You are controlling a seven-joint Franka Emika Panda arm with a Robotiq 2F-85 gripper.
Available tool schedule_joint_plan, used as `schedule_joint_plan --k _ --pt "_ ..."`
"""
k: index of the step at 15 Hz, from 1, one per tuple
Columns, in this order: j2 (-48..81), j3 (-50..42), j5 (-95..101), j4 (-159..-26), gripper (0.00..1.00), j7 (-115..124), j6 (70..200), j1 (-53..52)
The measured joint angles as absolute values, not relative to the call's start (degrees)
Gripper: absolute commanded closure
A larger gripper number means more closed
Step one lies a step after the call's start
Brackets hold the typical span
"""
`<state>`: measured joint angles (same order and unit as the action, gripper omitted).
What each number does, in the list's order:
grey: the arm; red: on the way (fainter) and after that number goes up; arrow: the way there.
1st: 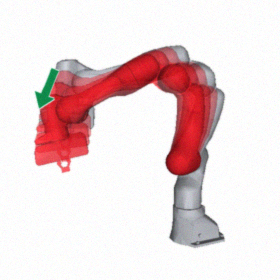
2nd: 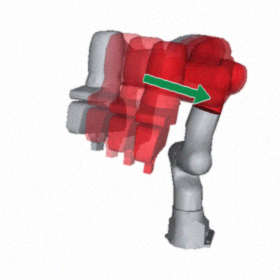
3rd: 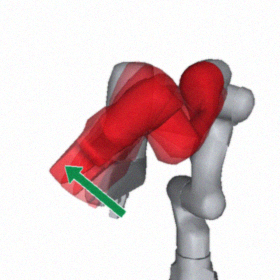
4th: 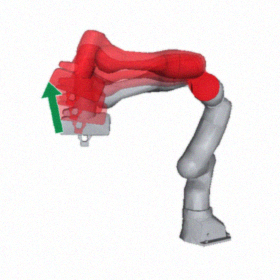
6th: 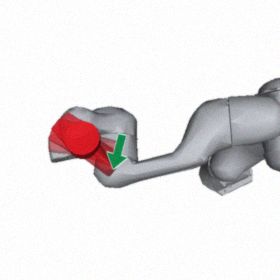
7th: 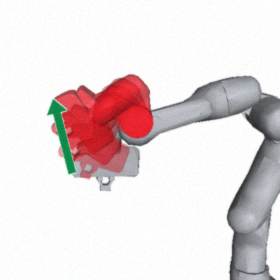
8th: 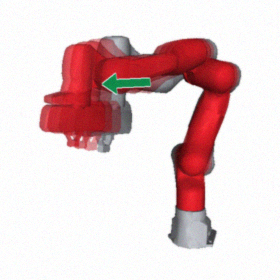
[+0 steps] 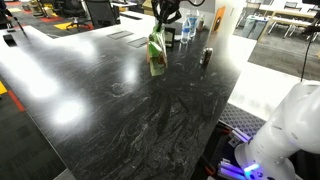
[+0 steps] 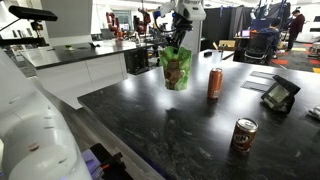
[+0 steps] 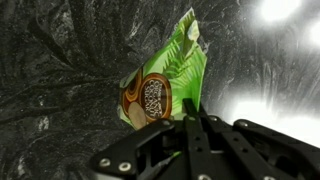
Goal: Move the green bag forward
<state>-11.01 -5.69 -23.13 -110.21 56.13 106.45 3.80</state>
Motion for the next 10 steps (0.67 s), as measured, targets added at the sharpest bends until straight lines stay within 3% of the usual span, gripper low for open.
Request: schedule_joint_plan --k 10 --pt "-15.4 -10.7 -22.9 -117.1 1.0 56.2 110.4 11.4"
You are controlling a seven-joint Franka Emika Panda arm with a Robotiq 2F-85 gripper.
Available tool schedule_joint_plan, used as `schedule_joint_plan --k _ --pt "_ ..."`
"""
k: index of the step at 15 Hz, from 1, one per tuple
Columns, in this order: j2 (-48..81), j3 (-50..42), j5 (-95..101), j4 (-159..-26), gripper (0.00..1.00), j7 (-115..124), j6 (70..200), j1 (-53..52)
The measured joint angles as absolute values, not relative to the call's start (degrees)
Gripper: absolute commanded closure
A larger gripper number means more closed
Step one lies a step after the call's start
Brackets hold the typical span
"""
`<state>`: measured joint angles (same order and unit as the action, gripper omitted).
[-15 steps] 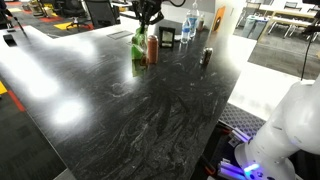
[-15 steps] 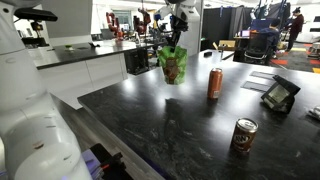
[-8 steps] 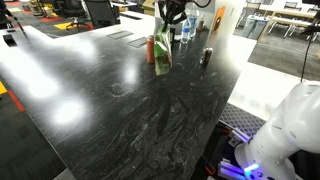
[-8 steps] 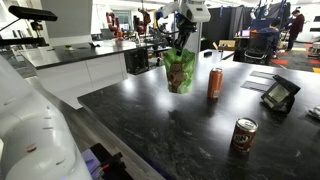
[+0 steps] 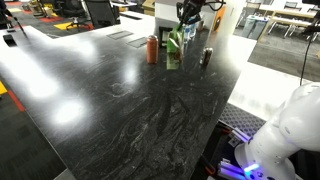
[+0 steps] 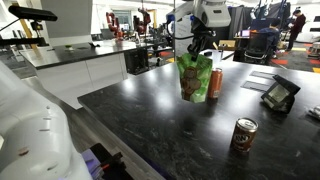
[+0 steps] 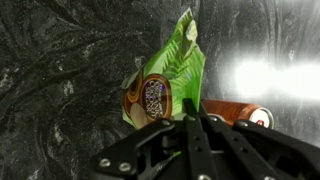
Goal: Move the green bag forward
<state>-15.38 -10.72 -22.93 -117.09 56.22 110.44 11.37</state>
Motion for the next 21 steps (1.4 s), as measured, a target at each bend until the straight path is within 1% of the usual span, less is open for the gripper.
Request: schedule_joint_plan --k 3,10,18,19,20,21 --pt "-15.4 -12.8 -23.2 -117.8 1.0 56.2 111.8 12.9" --pt "-15.1 -16.0 -24.4 -119.3 1.0 56.0 120.7 14.3" --pt "-11.2 -18.4 -28.3 -121.5 1.0 56.0 126.1 14.9" --pt "-10.8 -18.5 -28.7 -121.6 0.74 56.0 126.7 14.9" --pt "-10.4 -18.5 -28.8 -121.6 0.73 56.0 127.0 14.9" --pt "-10.2 -18.5 -28.8 -121.6 0.68 56.1 127.0 14.9"
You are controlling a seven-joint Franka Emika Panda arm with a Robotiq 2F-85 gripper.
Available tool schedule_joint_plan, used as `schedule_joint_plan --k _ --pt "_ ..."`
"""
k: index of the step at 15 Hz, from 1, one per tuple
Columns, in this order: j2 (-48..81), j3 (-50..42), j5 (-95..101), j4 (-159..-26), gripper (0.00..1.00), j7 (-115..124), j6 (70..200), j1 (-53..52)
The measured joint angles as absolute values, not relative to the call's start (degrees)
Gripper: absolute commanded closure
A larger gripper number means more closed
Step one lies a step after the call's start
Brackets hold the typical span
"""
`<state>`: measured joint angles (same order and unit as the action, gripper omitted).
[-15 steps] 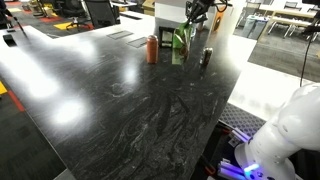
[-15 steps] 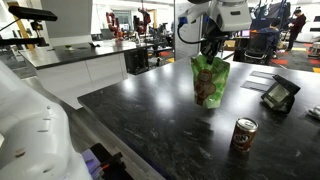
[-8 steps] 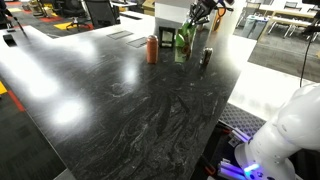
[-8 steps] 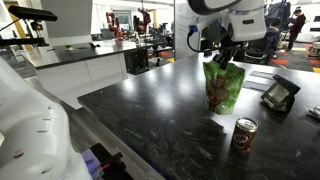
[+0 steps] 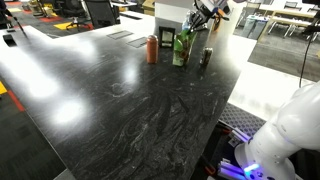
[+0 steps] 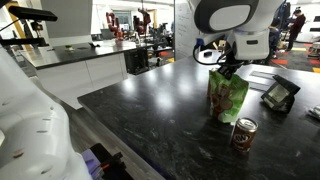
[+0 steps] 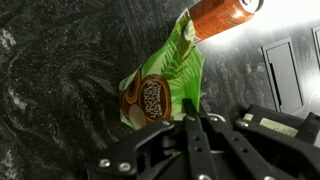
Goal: Move the green bag forward
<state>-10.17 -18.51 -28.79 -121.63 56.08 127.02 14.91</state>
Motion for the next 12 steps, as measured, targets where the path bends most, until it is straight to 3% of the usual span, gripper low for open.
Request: schedule_joint_plan --k 9,12 --pt "-15.1 -12.7 -25.9 -120.3 0.04 63.1 125.4 13.9" --pt "-16.8 -11.2 -24.7 -117.7 0.0 67.1 115.7 13.1"
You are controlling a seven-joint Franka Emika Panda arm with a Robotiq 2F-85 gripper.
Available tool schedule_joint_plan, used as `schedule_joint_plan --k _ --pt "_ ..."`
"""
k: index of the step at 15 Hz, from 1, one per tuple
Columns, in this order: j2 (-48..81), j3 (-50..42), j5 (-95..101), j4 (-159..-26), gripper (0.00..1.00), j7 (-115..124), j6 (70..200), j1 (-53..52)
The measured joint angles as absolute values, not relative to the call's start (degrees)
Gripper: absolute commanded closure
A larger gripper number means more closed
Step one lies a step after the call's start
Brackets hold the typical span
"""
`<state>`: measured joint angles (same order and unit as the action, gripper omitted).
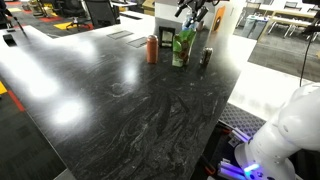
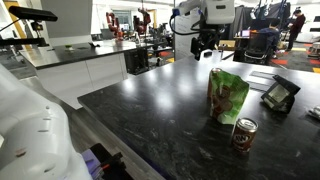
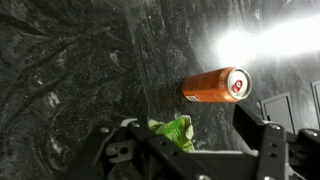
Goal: Move the green bag forward
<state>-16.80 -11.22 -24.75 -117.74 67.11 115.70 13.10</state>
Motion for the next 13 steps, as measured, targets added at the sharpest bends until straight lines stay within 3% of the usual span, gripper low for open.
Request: schedule_joint_plan --k 6,13 --pt "-16.6 -9.4 -17.9 -110.8 0.0 76.2 96.6 12.8" --pt "-14.2 -4.7 -6.9 -106.0 0.0 83.3 93.1 11.4"
